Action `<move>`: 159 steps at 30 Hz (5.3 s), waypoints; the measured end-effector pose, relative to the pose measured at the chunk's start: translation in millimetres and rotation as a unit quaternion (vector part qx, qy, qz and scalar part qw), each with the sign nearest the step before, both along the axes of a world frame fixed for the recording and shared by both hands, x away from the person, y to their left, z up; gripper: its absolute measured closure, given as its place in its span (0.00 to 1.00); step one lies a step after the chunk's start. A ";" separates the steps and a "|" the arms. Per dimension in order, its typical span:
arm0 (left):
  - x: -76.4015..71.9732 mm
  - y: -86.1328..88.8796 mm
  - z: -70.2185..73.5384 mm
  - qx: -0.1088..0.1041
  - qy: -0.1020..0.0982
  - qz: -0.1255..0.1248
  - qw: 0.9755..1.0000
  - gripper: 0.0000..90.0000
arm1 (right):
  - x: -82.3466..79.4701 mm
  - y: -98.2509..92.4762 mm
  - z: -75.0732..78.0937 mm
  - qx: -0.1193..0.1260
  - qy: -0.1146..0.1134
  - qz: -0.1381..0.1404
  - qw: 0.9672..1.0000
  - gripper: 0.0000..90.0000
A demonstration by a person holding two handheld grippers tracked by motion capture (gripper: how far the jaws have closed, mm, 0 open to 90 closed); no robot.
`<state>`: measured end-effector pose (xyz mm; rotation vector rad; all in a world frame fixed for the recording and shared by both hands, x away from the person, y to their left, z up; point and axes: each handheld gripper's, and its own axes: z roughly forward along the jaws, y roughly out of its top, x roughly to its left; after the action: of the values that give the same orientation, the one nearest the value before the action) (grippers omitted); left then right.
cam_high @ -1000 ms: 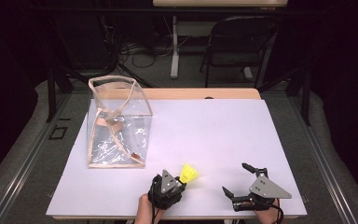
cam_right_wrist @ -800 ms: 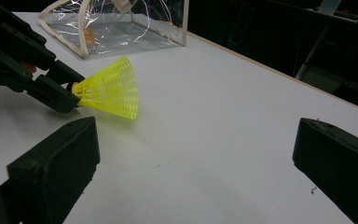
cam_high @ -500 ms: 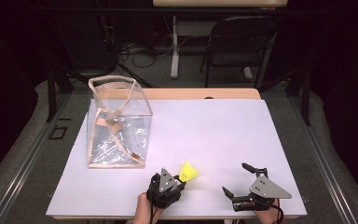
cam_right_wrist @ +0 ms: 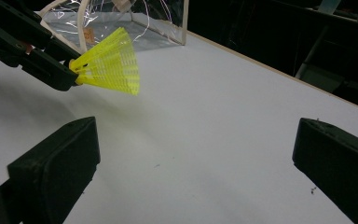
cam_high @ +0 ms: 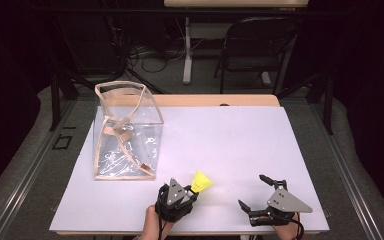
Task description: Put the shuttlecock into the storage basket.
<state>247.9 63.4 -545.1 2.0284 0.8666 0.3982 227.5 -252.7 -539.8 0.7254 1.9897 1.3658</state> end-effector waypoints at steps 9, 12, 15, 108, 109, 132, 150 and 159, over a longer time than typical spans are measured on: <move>0.6 3.4 5.6 -0.008 -0.008 0.001 1.000 0.72 | 0.2 -0.1 -0.1 -0.001 0.000 0.000 1.000 0.00; 0.6 4.0 6.4 -0.011 -0.008 0.002 1.000 0.72 | 0.2 0.0 -0.1 -0.001 0.000 -0.001 1.000 0.00; 1.2 5.6 8.5 -0.012 -0.011 0.001 1.000 0.72 | 0.3 -0.1 -0.2 -0.001 0.000 0.000 1.000 0.00; 56.2 30.8 46.5 -0.023 -0.070 0.025 0.997 0.72 | 0.9 0.9 -1.0 -0.004 0.007 -0.001 1.000 0.01; 57.0 31.0 47.1 -0.022 -0.071 0.024 0.997 0.72 | 0.9 0.9 -1.0 -0.004 0.007 -0.001 1.000 0.01; 74.7 30.6 58.2 -0.020 -0.089 0.033 0.995 0.72 | 1.0 0.4 -1.1 -0.008 0.009 -0.002 1.000 0.01; 95.2 22.7 71.5 -0.022 -0.103 0.038 0.994 0.72 | 1.1 0.3 -1.3 -0.010 0.012 -0.004 1.000 0.01; 103.7 20.7 78.6 -0.024 -0.109 0.044 0.993 0.72 | 1.0 0.3 -1.3 -0.011 0.012 -0.004 1.000 0.01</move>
<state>351.6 84.0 -466.4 1.8659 0.8240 0.6287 228.5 -252.4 -541.0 0.7414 2.0150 1.3350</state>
